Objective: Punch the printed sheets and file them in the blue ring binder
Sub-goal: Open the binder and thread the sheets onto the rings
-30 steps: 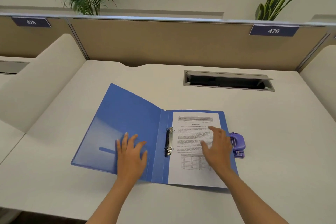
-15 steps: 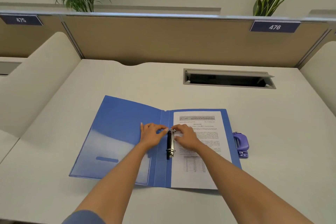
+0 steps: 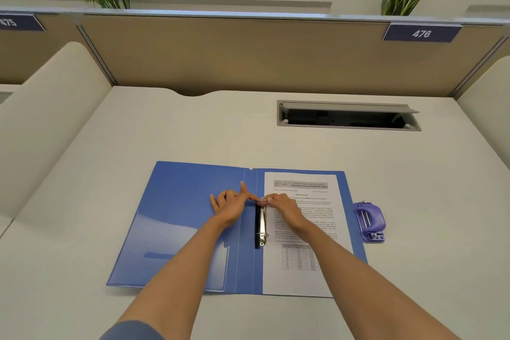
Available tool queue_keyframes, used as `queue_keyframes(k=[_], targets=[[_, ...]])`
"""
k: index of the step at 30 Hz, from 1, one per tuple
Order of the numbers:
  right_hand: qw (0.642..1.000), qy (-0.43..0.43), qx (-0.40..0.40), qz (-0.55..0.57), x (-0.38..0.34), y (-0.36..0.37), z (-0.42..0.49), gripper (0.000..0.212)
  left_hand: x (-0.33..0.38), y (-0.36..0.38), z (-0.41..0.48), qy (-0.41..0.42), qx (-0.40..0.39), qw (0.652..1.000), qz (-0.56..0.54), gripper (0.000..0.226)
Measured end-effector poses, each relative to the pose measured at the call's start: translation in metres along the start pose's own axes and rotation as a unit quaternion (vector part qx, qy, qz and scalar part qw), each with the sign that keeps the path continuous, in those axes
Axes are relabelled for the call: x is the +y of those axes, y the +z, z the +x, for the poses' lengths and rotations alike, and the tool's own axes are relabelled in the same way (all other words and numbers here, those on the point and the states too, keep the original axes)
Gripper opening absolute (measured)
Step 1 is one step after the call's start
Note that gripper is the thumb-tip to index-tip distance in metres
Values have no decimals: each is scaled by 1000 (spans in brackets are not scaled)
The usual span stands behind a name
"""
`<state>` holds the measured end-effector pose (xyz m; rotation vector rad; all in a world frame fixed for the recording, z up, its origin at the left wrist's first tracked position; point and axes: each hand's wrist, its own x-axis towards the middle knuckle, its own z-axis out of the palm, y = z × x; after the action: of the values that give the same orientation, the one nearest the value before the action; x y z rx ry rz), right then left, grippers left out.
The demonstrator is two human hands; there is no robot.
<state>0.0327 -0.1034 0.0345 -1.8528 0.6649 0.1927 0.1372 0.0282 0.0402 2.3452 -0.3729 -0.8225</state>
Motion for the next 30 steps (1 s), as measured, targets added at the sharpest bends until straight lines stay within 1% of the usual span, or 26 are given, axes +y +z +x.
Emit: queue_keyframes(k=[3,6,10,14,16,20,23,26,28,30], targets=[[1000,12,-17,10,3,-1,4,54,1,-1,8,-6,-8,1000,1,69],[999,28,-17,31,-2,-4,1,51,3,-4,15,-6,-35,999,10,76],[999,27,-26,27,-2,-5,2,56,8,-4,13,-13,-41,999,-1,80],[999,26,-21,30,-6,-6,1,47,11,-2,13,-16,-39,999,-12,85],[999,18,-19,36,-8,-7,-2,43,11,-4,11,-13,-33,999,-21,84],[999,6,-17,40,-3,-7,-1,44,11,-2,9,-6,1,1000,-16,79],[997,-18,-4,73,3,-7,0,49,4,4,9,21,36,998,-42,73],[990,-35,12,138,-2,-10,-10,41,-7,8,7,78,90,990,-73,64],[985,-43,44,163,-4,-11,-16,32,-13,12,0,95,104,988,-68,49],[977,-65,118,165,-1,-11,-21,20,-16,16,-15,118,126,983,-60,26]])
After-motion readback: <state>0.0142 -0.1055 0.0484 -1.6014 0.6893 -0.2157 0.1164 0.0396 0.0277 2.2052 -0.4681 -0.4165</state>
